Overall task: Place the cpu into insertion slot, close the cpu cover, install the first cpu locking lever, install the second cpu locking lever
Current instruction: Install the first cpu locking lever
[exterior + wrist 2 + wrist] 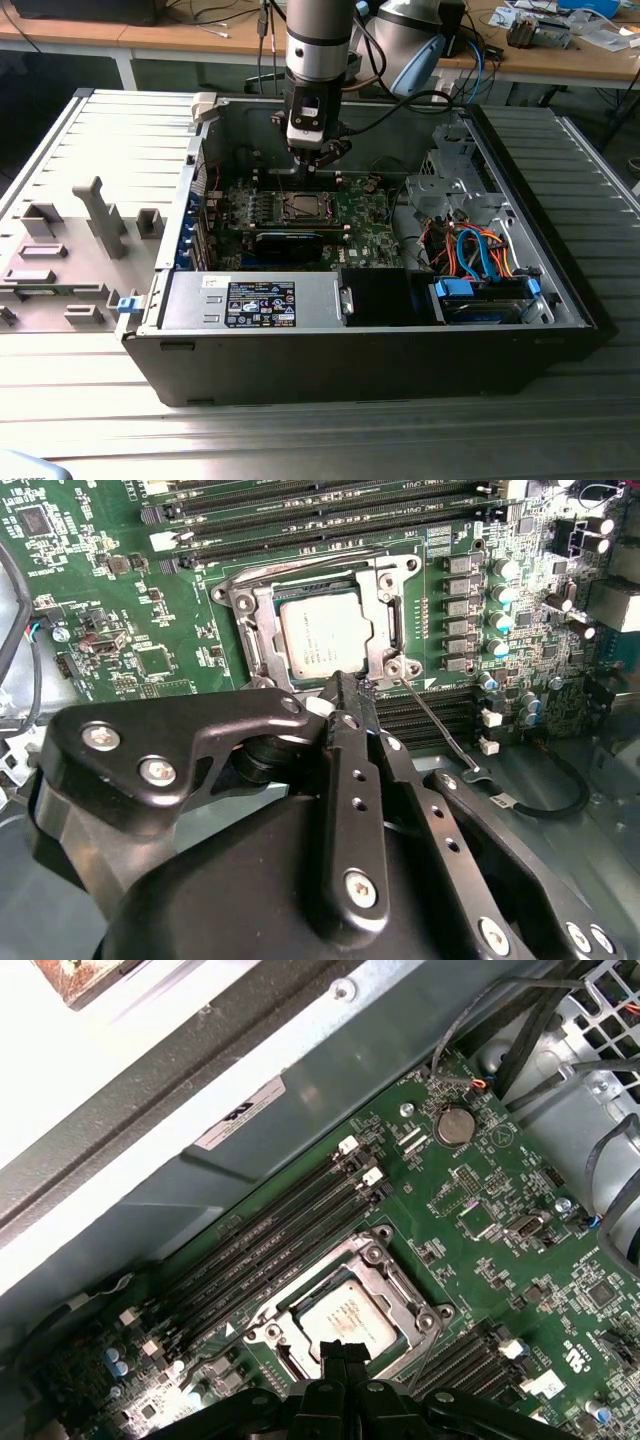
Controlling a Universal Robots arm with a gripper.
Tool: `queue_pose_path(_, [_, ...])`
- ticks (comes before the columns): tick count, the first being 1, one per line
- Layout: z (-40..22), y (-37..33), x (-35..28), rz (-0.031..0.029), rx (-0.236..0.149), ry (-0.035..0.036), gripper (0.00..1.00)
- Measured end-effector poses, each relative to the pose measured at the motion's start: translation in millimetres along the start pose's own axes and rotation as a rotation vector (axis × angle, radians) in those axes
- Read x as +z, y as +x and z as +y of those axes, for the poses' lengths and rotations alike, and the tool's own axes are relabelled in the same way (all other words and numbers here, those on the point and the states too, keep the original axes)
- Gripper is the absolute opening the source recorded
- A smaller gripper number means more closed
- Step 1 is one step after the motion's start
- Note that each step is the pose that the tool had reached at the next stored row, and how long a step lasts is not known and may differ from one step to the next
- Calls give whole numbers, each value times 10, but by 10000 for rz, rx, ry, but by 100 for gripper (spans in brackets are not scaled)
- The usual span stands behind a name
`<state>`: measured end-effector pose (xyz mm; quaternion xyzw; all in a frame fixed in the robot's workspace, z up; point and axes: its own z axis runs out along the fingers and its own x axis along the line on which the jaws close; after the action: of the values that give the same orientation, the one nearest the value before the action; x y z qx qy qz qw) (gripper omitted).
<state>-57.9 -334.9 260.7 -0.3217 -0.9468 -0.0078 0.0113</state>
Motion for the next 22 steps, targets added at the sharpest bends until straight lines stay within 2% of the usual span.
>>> queue_pose_path(22, [0, 0, 0, 30, -664, -16, 11])
